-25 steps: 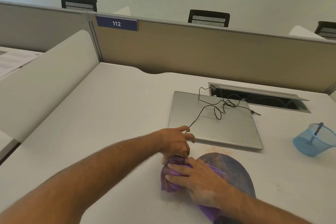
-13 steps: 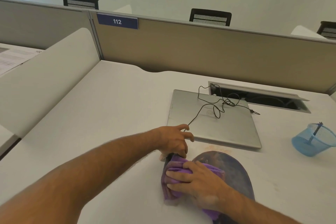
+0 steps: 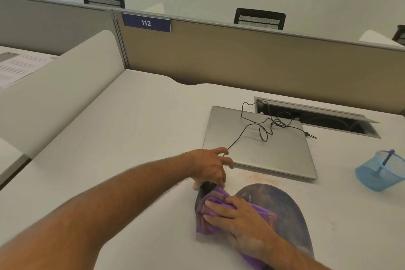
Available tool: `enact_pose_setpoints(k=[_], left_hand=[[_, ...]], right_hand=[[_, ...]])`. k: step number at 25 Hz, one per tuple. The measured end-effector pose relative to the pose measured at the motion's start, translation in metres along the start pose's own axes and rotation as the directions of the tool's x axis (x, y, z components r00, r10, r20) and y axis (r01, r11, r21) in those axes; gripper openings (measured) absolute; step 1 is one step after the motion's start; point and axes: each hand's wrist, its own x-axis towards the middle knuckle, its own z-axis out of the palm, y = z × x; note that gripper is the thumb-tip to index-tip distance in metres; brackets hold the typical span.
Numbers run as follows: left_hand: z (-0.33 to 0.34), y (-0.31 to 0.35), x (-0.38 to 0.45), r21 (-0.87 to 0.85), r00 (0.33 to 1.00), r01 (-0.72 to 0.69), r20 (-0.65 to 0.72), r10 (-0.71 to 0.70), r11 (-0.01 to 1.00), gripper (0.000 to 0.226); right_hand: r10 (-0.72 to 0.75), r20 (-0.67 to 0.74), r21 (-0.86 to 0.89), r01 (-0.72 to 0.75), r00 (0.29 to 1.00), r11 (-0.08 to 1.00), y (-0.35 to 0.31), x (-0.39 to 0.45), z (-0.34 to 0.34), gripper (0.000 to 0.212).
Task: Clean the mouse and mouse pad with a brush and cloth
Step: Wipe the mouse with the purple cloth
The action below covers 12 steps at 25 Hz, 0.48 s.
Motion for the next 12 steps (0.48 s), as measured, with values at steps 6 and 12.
enact_pose_setpoints(k=[6, 12], left_hand=[[-0.001, 0.001, 0.001, -0.024, 0.999, 0.023, 0.037, -0.022, 0.999, 0.069], [-0.001, 0.002, 0.000, -0.012, 0.999, 0.028, 0.031, -0.028, 1.000, 0.073]], right_hand=[[-0.016, 0.005, 0.050, 0.016, 1.000, 0.999, 0.005, -0.001, 0.016, 0.083], [-0.119, 0.051, 0.014, 0.119, 0.992, 0.993, 0.000, -0.004, 0.013, 0.061]])
